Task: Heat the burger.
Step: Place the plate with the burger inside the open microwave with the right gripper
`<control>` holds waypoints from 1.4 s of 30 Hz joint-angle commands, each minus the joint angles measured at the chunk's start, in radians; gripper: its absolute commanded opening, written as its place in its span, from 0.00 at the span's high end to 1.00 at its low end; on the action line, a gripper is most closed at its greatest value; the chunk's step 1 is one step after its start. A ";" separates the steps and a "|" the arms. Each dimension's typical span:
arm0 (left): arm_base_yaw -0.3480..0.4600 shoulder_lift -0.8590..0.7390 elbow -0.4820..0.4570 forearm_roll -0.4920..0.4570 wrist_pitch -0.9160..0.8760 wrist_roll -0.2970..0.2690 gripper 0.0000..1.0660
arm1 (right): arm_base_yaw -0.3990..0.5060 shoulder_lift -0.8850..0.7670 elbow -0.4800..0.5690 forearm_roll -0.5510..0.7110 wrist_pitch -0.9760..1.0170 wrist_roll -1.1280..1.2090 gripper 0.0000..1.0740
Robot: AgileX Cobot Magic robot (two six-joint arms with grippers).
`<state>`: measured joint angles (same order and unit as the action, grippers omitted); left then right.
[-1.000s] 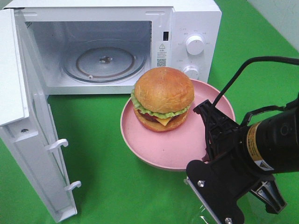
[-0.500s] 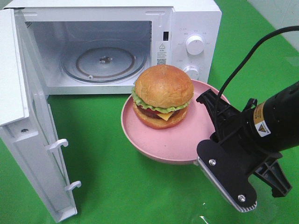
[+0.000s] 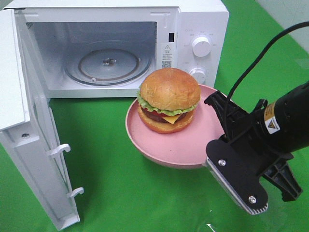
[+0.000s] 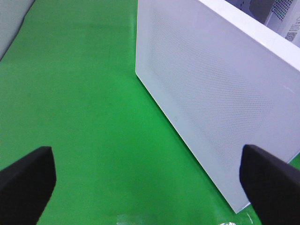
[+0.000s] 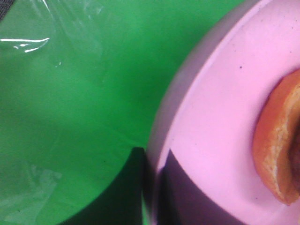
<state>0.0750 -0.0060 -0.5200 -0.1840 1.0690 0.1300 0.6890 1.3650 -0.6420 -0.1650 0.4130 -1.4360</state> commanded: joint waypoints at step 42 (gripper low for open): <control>-0.002 -0.006 0.002 -0.001 0.002 -0.004 0.06 | 0.114 0.454 -0.570 -0.010 0.025 0.147 1.00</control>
<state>0.0750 -0.0060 -0.5200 -0.1840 1.0690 0.1300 0.8040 1.8270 -1.1900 -0.1570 0.4840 -1.3040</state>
